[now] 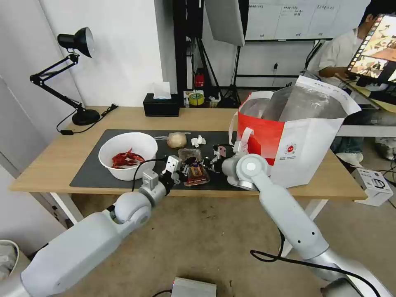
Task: Pick up the trash from the table and place it into the takeout bag.
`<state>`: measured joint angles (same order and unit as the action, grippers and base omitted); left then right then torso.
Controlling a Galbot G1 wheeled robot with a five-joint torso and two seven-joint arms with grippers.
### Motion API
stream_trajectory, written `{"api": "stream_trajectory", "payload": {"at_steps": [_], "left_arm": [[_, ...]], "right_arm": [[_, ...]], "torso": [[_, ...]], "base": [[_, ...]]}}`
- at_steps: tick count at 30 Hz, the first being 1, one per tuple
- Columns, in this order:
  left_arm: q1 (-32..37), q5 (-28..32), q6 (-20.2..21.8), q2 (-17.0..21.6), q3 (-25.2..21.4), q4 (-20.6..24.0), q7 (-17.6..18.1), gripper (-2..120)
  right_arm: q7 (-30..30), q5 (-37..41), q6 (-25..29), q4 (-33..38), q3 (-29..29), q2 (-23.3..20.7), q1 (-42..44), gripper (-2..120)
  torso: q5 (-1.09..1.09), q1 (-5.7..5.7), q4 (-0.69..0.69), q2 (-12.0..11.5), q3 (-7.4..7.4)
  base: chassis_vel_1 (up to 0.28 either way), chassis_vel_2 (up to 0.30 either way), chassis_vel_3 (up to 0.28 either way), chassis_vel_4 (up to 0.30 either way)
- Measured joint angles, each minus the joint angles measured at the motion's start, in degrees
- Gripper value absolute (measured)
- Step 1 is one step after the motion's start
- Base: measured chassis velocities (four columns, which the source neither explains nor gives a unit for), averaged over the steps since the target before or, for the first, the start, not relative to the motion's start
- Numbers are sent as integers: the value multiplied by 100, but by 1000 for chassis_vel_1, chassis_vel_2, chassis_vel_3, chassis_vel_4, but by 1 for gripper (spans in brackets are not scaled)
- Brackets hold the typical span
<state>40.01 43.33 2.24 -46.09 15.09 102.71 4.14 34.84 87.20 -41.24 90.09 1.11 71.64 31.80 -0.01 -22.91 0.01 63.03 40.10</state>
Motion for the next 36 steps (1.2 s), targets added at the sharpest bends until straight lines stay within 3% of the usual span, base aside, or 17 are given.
{"api": "stream_trajectory", "payload": {"at_steps": [7,15,17,19,26,28,30,36], "left_arm": [[476,-72,-65,207,-363,193,-62,0],[1310,-243,-150,410,-1126,513,-82,0],[1699,-279,-182,477,-1564,694,-75,5],[2067,-344,-240,565,-1905,850,-72,18],[2598,-490,-381,583,-2301,1114,-61,41],[2634,-502,-386,576,-2320,1128,-57,41],[2857,-595,-429,524,-2435,1198,-34,55],[3167,-648,-469,474,-2630,1272,-26,76]], "right_arm": [[-101,-45,-3,-9,5,39,-51,0],[-409,-171,48,47,24,57,-102,0],[-461,-195,65,58,63,83,-150,0],[-520,-209,88,206,74,35,-153,0],[-613,-259,157,548,-23,-121,-103,0],[-617,-261,163,574,-34,-132,-97,0],[-675,-279,218,764,-113,-215,-70,0],[-899,-276,361,1083,-332,-380,-118,0]], "torso": [[0,-1,0,-1,1],[-1,-1,0,-1,1],[2,-1,-2,-1,1],[0,-1,-4,0,0],[1,-1,0,-1,0],[1,-1,0,-1,0],[1,-1,-1,-1,0],[1,0,-1,-1,0]], "base": [[0,0,0,0],[0,0,0,0],[0,0,0,0],[0,0,0,0],[0,0,0,0],[0,0,0,0],[0,0,0,0],[0,0,0,0]]}}
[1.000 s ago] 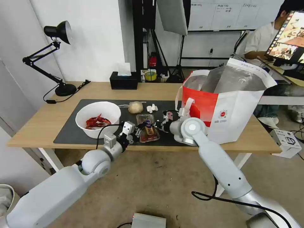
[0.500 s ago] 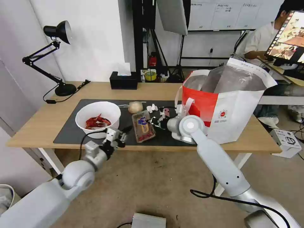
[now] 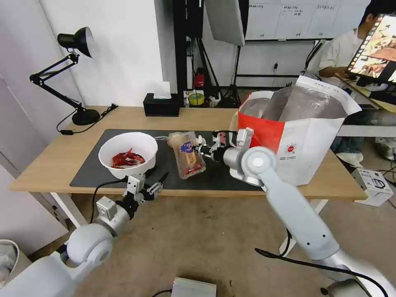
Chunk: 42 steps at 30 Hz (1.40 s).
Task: Pick up the trash from the table and place it into the takeout bag.
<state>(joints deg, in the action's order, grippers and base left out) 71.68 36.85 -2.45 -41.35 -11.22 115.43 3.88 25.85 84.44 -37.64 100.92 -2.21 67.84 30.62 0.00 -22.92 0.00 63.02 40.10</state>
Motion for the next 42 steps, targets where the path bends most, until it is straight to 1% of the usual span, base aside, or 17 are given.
{"api": "stream_trajectory", "payload": {"at_steps": [1,3,4,5,6,7,14,21,27,31,33,34,35,37,38,39,42], "left_arm": [[0,0,0,0,0,0,0,76],[109,2,-76,-7,-66,0,0,88],[161,5,-101,-11,-106,0,0,91],[161,5,-101,-11,-106,0,0,91],[206,7,-115,-11,-154,-2,0,97],[237,8,-122,-11,-196,-10,-1,99],[414,2,-151,28,-399,-29,-13,100],[559,-63,-182,18,-485,-27,-19,100],[628,-84,-194,4,-538,11,-21,100],[637,-89,-197,4,-538,35,-23,100],[631,-92,-208,4,-524,42,-24,100],[631,-92,-208,4,-524,42,-24,100],[622,-92,-209,4,-512,45,-25,100],[588,-93,-212,4,-470,54,-25,100],[588,-93,-212,4,-470,54,-25,100],[554,-93,-213,2,-427,56,-26,100],[497,-93,-213,-1,-363,58,-26,100]], "right_arm": [[0,0,0,0,0,0,0,0],[-62,67,63,139,-128,-99,-110,0],[-74,119,94,214,-190,-151,-170,0],[-74,119,94,214,-190,-151,-170,0],[-85,167,131,283,-253,-203,-243,0],[-89,205,160,333,-307,-253,-308,0],[-46,495,323,442,-654,-523,-726,0],[40,671,376,403,-939,-706,-1025,0],[111,700,391,343,-1276,-1093,-1199,0],[117,647,391,343,-1426,-1286,-1182,0],[92,559,391,378,-1652,-1584,-1046,0],[92,559,391,378,-1652,-1584,-1046,0],[63,519,391,394,-1719,-1690,-986,0],[-72,281,390,434,-1857,-1961,-761,0],[-72,281,390,434,-1857,-1961,-761,0],[-153,105,390,465,-1920,-2092,-600,0],[-289,-132,410,520,-2021,-2230,-346,0]], "torso": [[0,0,0,0,0],[0,0,0,0,0],[0,0,0,0,0],[0,0,0,0,0],[0,0,0,0,0],[0,0,0,0,0],[1,0,0,0,0],[0,0,0,0,0],[1,0,0,0,0],[1,0,-1,0,0],[1,0,0,1,0],[1,0,0,1,0],[1,0,0,0,0],[0,0,1,1,0],[0,0,1,1,0],[1,0,1,1,0],[1,0,2,0,0]], "base": [[0,0,0,0],[0,0,0,0],[0,0,0,0],[0,0,0,0],[0,0,0,0],[0,0,0,0],[0,0,0,0],[0,0,0,0],[0,0,0,0],[0,0,0,0],[0,0,0,0],[0,0,0,0],[0,0,0,0],[0,0,0,0],[0,0,0,0],[0,0,0,0],[0,0,0,0]]}}
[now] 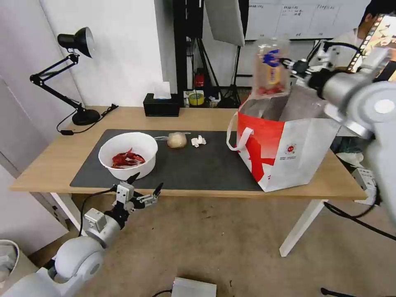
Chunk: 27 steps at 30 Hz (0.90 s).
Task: Pick up the trash from the table and place it into the takeout bag.
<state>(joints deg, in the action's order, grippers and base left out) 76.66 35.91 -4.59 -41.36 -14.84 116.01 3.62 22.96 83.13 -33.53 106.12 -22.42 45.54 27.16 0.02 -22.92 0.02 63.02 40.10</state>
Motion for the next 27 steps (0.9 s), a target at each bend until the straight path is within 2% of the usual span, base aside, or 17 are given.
{"api": "stream_trajectory", "payload": {"at_steps": [4,11,22,27], "left_arm": [[-70,0,-1,-2,92,24,0,100],[-41,4,6,9,81,65,1,100],[44,5,13,9,30,111,12,100],[49,3,19,10,21,115,18,100]], "right_arm": [[-83,-257,65,-8,-118,-36,310,0],[-66,-390,95,-66,-173,148,642,0],[-42,-342,94,87,-278,145,844,0],[195,-107,76,261,-402,86,993,0]], "torso": [[-1,0,-1,0,0],[-1,0,-2,0,0],[-2,0,-2,0,0],[-2,0,-2,0,0]], "base": [[0,0,0,0],[0,0,0,0],[0,0,0,0],[0,0,0,0]]}}
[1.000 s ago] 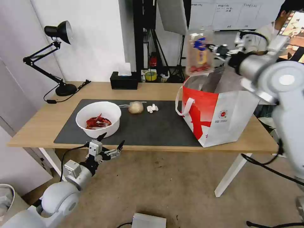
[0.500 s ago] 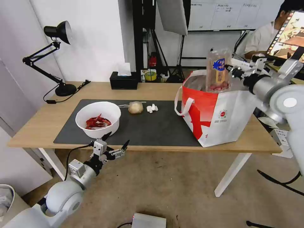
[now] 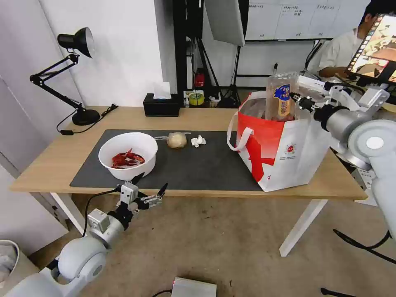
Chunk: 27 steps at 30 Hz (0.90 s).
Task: Pick up the trash from the table and place it into the takeout bag.
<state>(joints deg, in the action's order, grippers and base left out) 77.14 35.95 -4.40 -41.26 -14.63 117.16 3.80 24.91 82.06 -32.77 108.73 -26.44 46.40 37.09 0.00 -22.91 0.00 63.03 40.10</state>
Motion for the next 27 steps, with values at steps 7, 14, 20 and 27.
{"api": "stream_trajectory", "payload": {"at_steps": [7,14,20,27], "left_arm": [[72,-15,2,-12,-42,22,6,100],[110,-22,7,10,-68,87,13,100],[135,-18,14,41,-128,132,20,100],[151,2,16,72,-242,135,21,100]], "right_arm": [[268,186,-120,154,-97,-94,72,16],[311,330,-151,214,-199,-171,132,44],[160,352,-116,220,-224,-222,142,63],[-749,67,364,308,126,-342,-183,91]], "torso": [[0,0,0,0,0],[0,0,0,0,0],[0,0,0,0,0],[0,0,0,0,0]], "base": [[0,0,0,0],[0,0,0,0],[0,0,0,0],[0,0,0,0]]}}
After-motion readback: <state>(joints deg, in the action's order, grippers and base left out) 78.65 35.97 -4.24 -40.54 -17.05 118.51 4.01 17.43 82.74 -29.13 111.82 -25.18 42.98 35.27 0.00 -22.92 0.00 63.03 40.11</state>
